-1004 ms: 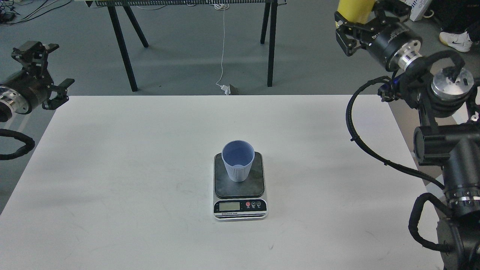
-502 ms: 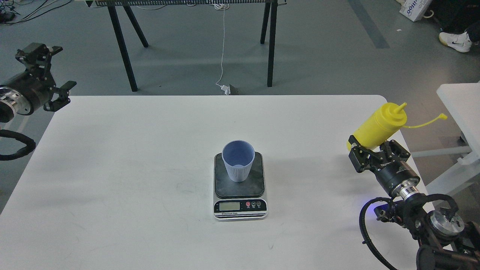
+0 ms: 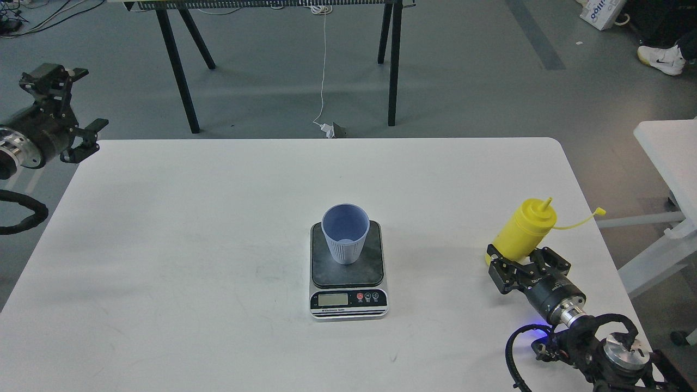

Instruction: Pour seasoning into cup on scale with both arms

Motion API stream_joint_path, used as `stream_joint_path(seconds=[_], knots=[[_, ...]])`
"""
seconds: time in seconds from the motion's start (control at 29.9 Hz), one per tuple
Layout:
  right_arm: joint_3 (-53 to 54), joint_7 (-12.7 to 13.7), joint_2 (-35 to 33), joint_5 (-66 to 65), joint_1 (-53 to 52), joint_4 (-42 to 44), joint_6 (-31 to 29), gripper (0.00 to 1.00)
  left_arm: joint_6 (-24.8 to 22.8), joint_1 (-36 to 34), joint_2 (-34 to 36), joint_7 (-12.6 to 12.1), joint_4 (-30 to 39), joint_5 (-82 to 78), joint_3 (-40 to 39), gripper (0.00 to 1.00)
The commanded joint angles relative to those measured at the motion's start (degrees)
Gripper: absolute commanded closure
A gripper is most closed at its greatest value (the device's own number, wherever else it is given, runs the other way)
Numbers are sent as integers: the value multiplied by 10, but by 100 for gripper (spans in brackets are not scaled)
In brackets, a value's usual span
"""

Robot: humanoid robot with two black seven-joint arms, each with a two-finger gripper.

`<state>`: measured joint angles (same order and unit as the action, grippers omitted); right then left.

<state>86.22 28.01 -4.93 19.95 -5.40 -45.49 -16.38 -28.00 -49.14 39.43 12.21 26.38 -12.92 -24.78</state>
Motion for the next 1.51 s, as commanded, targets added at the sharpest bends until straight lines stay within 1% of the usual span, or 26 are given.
stream_joint_path(seconds=[0.0, 0.07, 0.13, 0.17, 0.2, 0.27, 0.47, 0.87, 0.97, 1.07, 1.24, 1.37, 1.47], knots=[[-5, 0, -1, 1, 0, -3, -1, 58, 0, 0, -1, 0, 0, 0, 0, 0], [-6, 0, -1, 1, 0, -6, -5, 34, 0, 0, -1, 0, 0, 0, 0, 0], [-6, 0, -1, 1, 0, -7, -14, 17, 0, 0, -2, 0, 0, 0, 0, 0], [-6, 0, -1, 1, 0, -7, -20, 4, 0, 0, -2, 0, 0, 0, 0, 0], [-5, 0, -1, 2, 0, -7, -26, 0, 0, 0, -2, 0, 0, 0, 0, 0], [-5, 0, -3, 3, 1, -7, -38, 0, 0, 0, -1, 0, 0, 0, 0, 0], [-5, 0, -10, 4, 12, -21, -42, 0, 0, 0, -1, 0, 0, 0, 0, 0], [-3, 0, -46, 4, 122, -142, -41, 0, 0, 3, -1, 0, 0, 0, 0, 0], [11, 0, -72, 4, 162, -181, -47, 0, 0, 3, -1, 0, 0, 0, 0, 0], [31, 0, -102, 4, 180, -220, -62, 0, 0, 3, -5, 0, 0, 0, 0, 0], [70, 0, -142, 2, 161, -250, -87, 0, 0, 4, -8, 0, 0, 1, -1, 0], [63, 0, -196, -3, 78, -255, -89, 0, 0, 4, -12, 1, 0, 1, -1, 0], [29, 0, -214, -9, 1, -243, -88, 0, 0, 8, -15, 3, 0, 2, -3, 0]])
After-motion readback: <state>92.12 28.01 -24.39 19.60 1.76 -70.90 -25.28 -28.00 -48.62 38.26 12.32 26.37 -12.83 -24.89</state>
